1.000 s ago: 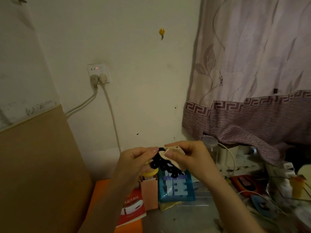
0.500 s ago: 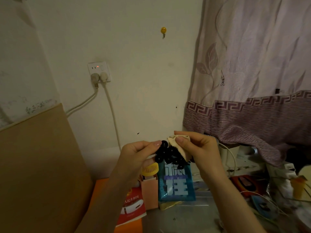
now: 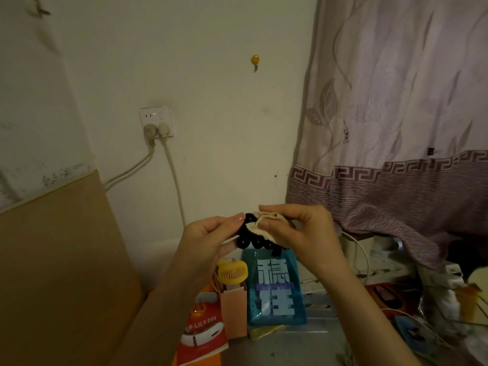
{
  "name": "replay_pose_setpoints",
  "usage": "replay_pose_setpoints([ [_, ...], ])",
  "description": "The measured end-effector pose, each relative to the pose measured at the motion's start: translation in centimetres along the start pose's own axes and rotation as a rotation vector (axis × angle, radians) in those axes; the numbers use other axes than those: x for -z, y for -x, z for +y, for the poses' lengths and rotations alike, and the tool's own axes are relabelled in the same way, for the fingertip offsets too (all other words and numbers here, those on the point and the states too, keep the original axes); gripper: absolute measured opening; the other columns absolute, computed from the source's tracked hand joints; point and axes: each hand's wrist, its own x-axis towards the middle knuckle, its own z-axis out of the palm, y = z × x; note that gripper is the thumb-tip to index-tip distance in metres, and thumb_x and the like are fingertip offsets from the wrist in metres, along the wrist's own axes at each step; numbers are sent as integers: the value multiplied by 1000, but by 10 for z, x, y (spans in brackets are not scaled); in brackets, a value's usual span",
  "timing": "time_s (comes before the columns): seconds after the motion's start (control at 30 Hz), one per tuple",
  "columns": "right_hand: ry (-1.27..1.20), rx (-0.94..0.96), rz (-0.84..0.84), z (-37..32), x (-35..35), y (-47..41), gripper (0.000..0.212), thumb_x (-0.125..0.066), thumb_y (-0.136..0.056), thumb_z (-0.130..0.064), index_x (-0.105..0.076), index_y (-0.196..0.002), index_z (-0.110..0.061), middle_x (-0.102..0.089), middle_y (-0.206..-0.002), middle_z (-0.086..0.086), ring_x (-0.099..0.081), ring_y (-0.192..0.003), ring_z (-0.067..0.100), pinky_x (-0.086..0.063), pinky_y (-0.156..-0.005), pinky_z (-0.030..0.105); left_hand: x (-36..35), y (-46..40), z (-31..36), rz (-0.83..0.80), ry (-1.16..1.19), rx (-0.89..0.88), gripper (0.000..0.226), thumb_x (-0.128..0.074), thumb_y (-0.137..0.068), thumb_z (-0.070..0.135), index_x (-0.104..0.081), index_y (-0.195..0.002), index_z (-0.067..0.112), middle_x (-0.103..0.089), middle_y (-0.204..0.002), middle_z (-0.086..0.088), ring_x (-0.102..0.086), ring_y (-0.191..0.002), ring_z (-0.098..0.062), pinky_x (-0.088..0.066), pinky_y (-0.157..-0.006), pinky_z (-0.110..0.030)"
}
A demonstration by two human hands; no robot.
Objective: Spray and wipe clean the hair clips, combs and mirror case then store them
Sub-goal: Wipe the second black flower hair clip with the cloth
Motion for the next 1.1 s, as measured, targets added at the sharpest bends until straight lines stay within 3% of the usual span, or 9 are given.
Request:
replay_pose_setpoints([
  [0.13,56,-34,188,4,6,-1,24,-75,-77,-15,-73,-100,-19,-73,-89,-9,-67,-82,-5,-51,-72,9,0,3,0,35,56,7,17,-69,-67,28,-79,-71,15,-76,-89,-7,-72,-87,-15,-55,-66,-18],
  [0.3,-260,-215,453,13,14,11,26,-71,-78,-19,-72,-103,-14,-74,-82,-14,-68,-77,-4,-51,-63,8,0,6,0,151,183,-65,17,-65,-74,29,-80,-77,22,-76,-94,-3,-71,-93,-11,-55,-69,-16],
  [0.43,-495,-414,406,18,-3,28,44,-67,-66,-29,-71,-104,-8,-75,-84,4,-68,-65,3,-52,-56,13,-9,9,-5,201,232,-117,16,-65,-74,30,-79,-79,25,-75,-97,-2,-70,-96,-12,-54,-71,-17],
  [0.53,-568,-465,396,19,-19,35,46,-67,-68,-28,-71,-104,1,-74,-88,14,-68,-73,14,-56,-70,27,-16,10,-8,229,232,-145,15,-66,-74,29,-79,-79,24,-75,-95,-3,-71,-94,-13,-55,-70,-17],
  [0.6,-650,-487,426,17,-26,35,41,-68,-69,-26,-72,-100,0,-74,-87,16,-68,-79,20,-55,-78,34,-20,10,-13,229,217,-156,19,-66,-73,27,-79,-80,16,-75,-95,-6,-71,-93,-15,-55,-69,-17],
  [0.7,-736,-509,467,15,-29,32,35,-70,-67,-24,-74,-96,-6,-74,-88,14,-70,-82,20,-54,-77,34,-21,13,-19,234,145,-178,27,-68,-69,27,-74,-88,9,-75,-95,-8,-71,-94,-19,-56,-70,-18],
  [0.9,-748,-517,489,13,-28,27,43,-72,-67,-24,-72,-105,-4,-73,-96,17,-68,-91,31,-54,-86,42,-16,16,-13,151,-169,-180,50,-74,-62,27,-65,-111,24,-75,-96,-2,-72,-90,-14,-57,-72,-23],
  [1.0,-757,-482,454,11,-31,25,43,-73,-67,-23,-71,-107,-6,-74,-96,13,-69,-95,29,-55,-86,39,-17,15,-11,84,-255,-182,46,-74,-70,20,-62,-113,33,-76,-92,1,-72,-87,-12,-56,-71,-21],
  [1.1,-754,-427,429,9,-37,24,43,-73,-67,-21,-70,-108,-8,-75,-96,9,-71,-91,22,-58,-76,28,-17,16,-10,38,-307,-227,39,-70,-81,5,-65,-104,36,-75,-92,8,-71,-88,-10,-55,-69,-18],
])
